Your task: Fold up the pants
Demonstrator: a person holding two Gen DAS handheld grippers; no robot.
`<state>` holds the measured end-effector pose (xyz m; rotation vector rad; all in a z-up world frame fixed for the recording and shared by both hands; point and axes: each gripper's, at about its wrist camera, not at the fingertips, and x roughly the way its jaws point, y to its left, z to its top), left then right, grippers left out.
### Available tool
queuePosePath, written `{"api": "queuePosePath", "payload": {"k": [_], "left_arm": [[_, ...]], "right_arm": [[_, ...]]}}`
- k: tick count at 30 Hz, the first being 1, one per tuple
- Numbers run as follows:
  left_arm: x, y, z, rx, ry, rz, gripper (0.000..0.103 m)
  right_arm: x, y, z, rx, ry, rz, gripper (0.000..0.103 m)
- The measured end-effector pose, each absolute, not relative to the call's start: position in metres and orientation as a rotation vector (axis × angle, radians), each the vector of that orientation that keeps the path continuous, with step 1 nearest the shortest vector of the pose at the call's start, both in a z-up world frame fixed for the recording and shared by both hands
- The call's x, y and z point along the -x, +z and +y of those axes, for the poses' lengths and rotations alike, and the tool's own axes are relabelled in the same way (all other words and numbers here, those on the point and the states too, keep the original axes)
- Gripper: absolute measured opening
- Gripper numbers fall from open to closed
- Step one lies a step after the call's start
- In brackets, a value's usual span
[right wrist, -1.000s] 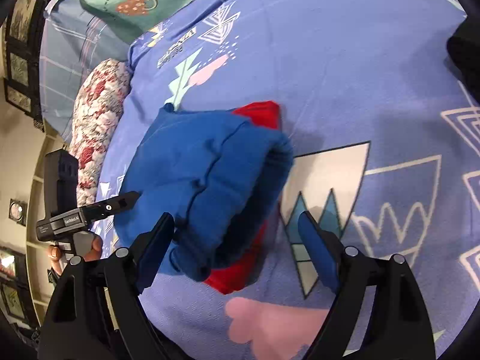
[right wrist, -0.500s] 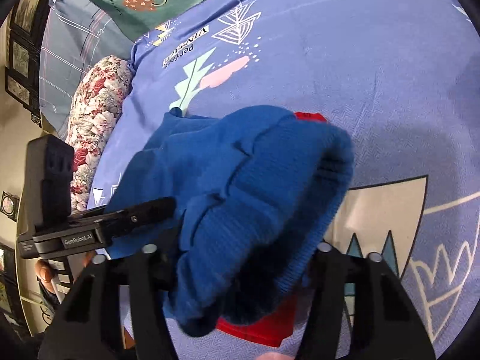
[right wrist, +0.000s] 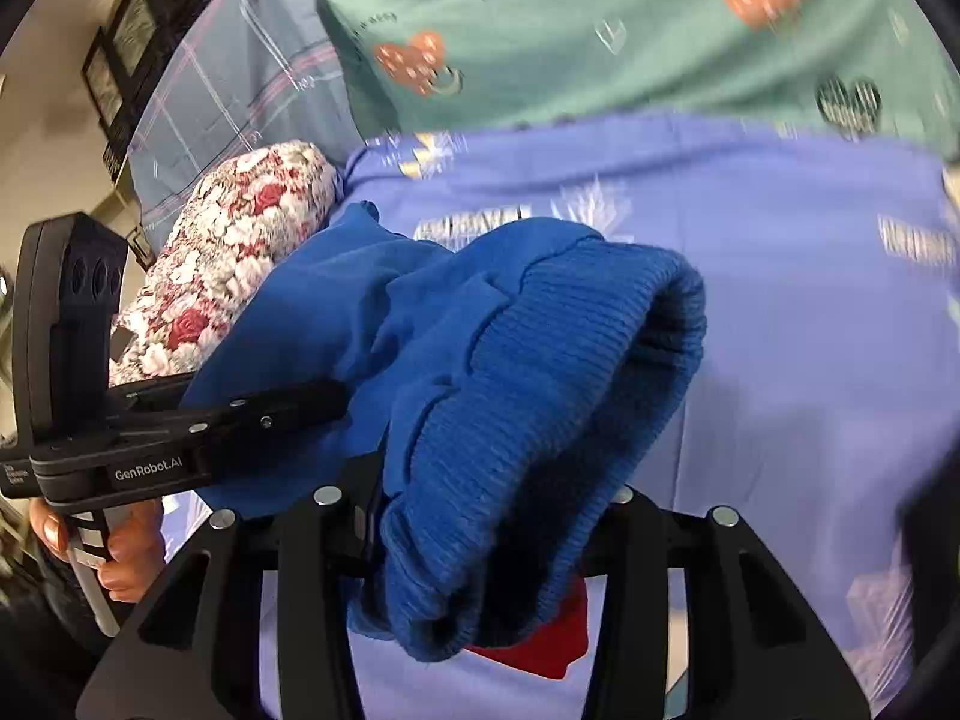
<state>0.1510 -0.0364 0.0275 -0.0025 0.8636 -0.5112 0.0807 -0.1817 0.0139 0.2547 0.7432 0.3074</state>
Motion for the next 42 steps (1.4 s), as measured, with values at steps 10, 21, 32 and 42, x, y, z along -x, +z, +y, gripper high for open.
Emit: {"api": "queuePosePath", "payload": {"k": [10, 21, 32, 42], "left_arm": [[-0.329, 0.068, -0.045, -0.027, -0.361, 0.716, 0.038], [-0.486, -0.038, -0.033, 0.049, -0.254, 0.8, 0.051], [-0.465, -0.057, -0.021, 0.004, -0.075, 0.765, 0.101], [-0.345, -0.002, -0.005, -0.048, -0.062, 0.674, 0.101]], "right_arm": [[-0.271, 0.061, -0.183, -0.068, 0.282, 0.65, 0.046], [-0.437, -0.032, -0.191, -0.073, 0.204, 0.667, 0.055], [-0.432, -0.048, -0.201, -0.037, -0.013, 0.674, 0.099], [-0.316, 0.005, -0.197, -0.081, -0.095, 0.561, 0.102]]}}
